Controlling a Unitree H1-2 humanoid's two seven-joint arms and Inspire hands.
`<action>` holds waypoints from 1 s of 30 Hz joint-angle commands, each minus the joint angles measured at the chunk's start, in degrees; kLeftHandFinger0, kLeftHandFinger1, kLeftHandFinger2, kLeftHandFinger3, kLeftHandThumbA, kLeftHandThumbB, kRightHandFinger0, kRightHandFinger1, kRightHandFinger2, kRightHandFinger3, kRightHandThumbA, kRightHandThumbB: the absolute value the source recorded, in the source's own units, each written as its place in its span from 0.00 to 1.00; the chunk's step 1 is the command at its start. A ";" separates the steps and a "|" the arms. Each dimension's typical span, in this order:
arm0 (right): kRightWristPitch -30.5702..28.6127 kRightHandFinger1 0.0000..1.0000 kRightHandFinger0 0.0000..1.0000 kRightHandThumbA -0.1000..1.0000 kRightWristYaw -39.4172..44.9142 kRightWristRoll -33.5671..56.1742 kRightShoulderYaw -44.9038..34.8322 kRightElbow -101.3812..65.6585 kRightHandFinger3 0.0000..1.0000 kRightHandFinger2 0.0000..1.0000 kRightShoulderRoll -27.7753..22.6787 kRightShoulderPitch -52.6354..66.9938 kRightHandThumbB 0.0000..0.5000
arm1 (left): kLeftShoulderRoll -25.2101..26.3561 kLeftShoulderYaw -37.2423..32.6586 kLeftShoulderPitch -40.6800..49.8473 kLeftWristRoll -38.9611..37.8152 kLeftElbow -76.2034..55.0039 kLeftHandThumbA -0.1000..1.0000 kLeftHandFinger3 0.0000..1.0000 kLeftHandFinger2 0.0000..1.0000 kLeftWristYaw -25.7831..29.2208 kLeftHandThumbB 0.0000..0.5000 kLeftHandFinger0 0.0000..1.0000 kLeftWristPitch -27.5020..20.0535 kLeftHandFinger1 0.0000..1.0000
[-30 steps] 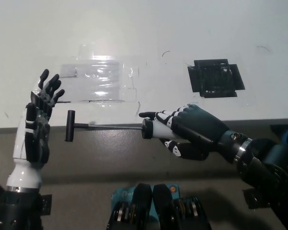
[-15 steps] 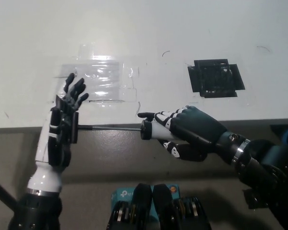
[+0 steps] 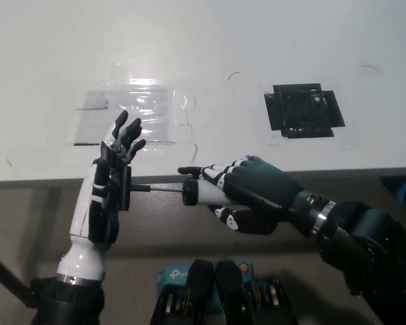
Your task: The robot uses right hand to pick up a small white air pumper and uses its left hand to compress it, and then puts it on the desk
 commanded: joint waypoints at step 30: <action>3.18 0.37 0.00 0.00 3.51 -2.51 1.07 -0.50 0.16 0.74 3.83 -4.24 0.36 | -4.27 -0.27 -6.20 11.25 8.86 1.00 1.00 1.00 5.28 0.29 1.00 4.51 1.00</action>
